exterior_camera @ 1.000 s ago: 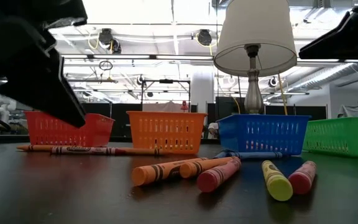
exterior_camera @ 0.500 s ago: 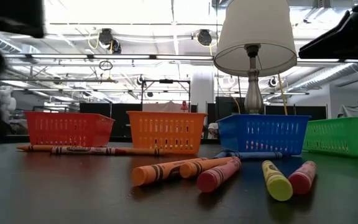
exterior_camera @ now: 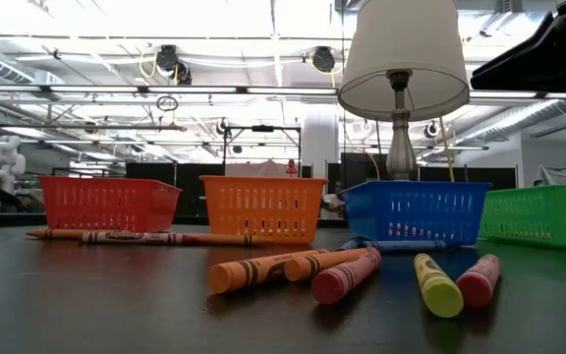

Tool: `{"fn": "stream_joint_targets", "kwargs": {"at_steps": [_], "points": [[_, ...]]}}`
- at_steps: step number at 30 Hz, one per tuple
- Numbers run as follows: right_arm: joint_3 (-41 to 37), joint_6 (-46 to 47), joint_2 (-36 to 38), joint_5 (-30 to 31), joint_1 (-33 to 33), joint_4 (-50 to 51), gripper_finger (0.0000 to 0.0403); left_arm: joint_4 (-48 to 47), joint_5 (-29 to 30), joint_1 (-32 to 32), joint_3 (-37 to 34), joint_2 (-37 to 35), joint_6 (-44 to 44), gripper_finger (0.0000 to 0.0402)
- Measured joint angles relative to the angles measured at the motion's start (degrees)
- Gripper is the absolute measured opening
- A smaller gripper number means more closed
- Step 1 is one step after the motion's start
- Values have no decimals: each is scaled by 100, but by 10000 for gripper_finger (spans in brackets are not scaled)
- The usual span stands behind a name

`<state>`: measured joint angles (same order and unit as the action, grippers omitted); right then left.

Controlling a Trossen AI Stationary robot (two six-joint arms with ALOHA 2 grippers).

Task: Sort crayons
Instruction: Put the yellow crayon into the orange bin

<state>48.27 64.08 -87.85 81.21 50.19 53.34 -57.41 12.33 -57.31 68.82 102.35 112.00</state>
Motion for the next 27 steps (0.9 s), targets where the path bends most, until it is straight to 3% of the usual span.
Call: {"fn": "stream_joint_targets", "kwargs": {"at_steps": [14, 27], "points": [[0, -31, 0, -15, 0, -77, 141, 4, -390, -64, -281, 7, 1043, 196], [0, -29, 0, -39, 0, -83, 141, 9, -570, 215, -282, 350, 899, 179]]}}
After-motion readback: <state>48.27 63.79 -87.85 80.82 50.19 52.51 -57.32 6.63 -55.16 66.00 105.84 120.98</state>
